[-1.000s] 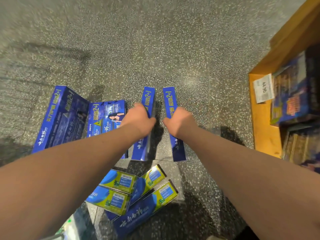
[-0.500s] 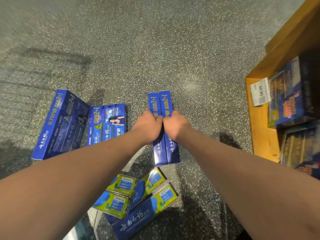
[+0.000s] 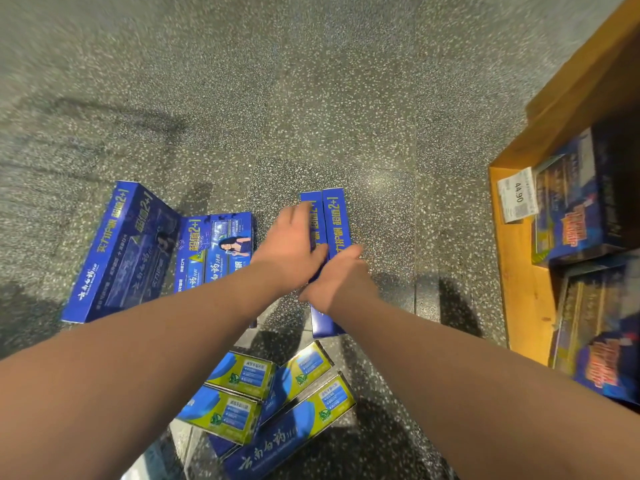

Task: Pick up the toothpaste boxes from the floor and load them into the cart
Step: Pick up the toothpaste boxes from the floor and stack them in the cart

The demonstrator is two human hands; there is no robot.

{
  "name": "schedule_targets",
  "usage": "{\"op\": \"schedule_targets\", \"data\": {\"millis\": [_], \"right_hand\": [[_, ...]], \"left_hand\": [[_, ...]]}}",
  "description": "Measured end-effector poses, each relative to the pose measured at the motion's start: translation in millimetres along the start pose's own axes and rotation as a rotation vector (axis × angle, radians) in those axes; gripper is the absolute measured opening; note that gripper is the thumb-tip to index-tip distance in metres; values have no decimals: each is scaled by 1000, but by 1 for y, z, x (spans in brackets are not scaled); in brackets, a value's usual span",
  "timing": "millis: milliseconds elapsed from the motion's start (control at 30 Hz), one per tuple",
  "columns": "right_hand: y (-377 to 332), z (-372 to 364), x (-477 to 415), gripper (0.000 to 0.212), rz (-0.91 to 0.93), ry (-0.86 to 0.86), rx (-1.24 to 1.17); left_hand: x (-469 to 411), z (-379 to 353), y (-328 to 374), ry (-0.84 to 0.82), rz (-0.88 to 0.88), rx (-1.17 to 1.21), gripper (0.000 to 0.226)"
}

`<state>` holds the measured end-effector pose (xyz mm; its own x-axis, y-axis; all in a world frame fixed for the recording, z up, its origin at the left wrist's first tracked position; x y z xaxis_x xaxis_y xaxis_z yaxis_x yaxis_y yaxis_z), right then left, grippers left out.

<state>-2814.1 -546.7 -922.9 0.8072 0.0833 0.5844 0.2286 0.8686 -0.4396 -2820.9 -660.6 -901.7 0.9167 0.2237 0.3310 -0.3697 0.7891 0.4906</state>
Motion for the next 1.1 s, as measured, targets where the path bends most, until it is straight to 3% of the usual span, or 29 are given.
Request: {"op": "schedule_targets", "data": {"millis": [67, 100, 167, 267, 433, 700, 867, 1100], "right_hand": [[1, 2, 1, 91, 79, 34, 42], [2, 6, 2, 90, 115, 45, 65], [3, 18, 2, 95, 165, 57, 116], [3, 38, 2, 90, 200, 44, 206], [-1, 66, 19, 76, 286, 19, 388], [-35, 126, 120, 60, 481, -79, 652], [-99, 195, 224, 67, 518, -107, 684], [-224, 330, 404, 62, 564, -28, 657]], "left_hand": [[0, 6, 1, 20, -323, -348, 75], [-1, 8, 1, -28, -419, -518, 81], [-5, 9, 2, -136, -500, -778, 99], [-15, 11, 5, -184, -475, -919, 113], [-27, 24, 13, -93, -514, -937, 102], [38, 99, 34, -338, -607, -843, 93], [120, 216, 73, -378, -532, -641, 74], [245, 442, 154, -301, -493, -686, 59]]}}
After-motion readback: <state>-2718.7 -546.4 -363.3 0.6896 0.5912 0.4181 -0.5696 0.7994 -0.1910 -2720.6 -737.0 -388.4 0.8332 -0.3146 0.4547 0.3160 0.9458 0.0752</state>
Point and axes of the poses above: each hand's wrist, its own x-axis away from the middle knuckle, its own z-axis out of the back of the hand, y = z × x, the point moved 1 cm from there along -x, towards the middle knuckle, and after that the axes turned 7 degrees about z, right-handed, at the moved point
